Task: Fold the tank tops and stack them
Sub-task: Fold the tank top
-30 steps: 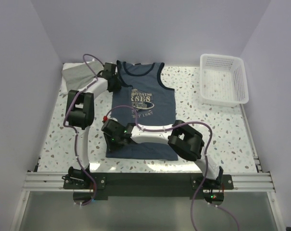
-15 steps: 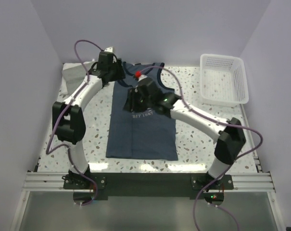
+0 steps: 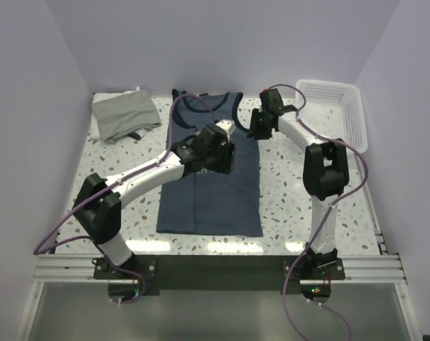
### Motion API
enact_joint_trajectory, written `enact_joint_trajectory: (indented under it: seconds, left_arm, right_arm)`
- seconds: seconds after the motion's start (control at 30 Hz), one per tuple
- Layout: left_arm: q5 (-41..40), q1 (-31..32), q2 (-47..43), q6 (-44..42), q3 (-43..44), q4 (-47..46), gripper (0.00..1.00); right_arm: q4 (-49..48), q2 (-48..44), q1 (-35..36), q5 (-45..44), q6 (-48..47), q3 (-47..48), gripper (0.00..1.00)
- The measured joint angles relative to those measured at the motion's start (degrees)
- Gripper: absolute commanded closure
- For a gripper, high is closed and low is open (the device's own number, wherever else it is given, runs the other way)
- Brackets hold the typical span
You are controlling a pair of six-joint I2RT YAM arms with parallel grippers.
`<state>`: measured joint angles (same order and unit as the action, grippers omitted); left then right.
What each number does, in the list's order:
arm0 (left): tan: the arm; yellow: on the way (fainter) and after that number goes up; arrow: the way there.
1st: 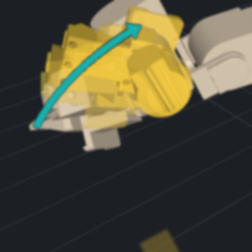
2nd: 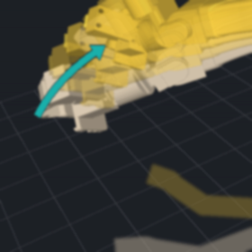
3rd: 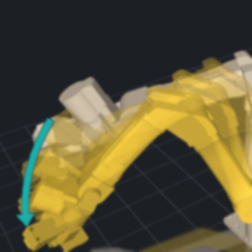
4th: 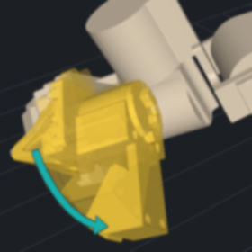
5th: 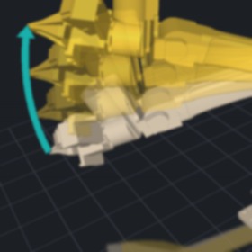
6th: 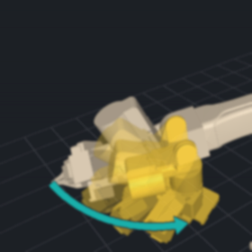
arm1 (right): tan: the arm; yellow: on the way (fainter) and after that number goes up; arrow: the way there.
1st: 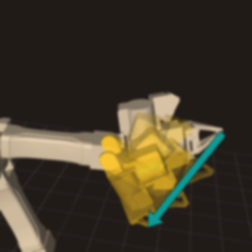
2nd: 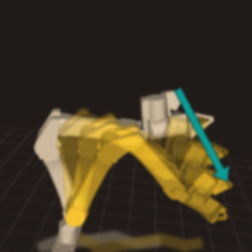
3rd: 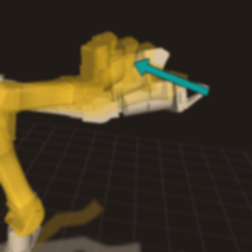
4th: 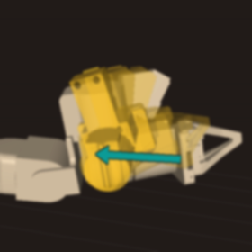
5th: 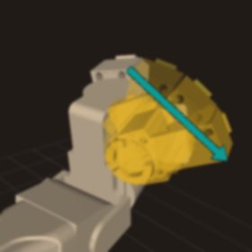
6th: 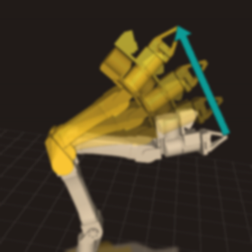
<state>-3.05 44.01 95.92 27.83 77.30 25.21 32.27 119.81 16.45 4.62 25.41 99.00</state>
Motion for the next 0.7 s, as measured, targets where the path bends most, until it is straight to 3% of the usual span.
enact_joint_trajectory:
  seconds: [0.23, 0.7]
  left_arm:
    - [0.17, 9.4, -0.11, 1.11, -0.72, 0.39, 0.44]
    - [-1.07, 18.08, 8.79, 3.08, 2.16, 1.95, 0.45]
  right_arm:
    - [3.91, 10.78, -1.14, -4.5, -3.67, 9.31, 0.63]
    - [2.6, 13.97, -1.03, -12.02, -5.62, 12.04, 0.63]
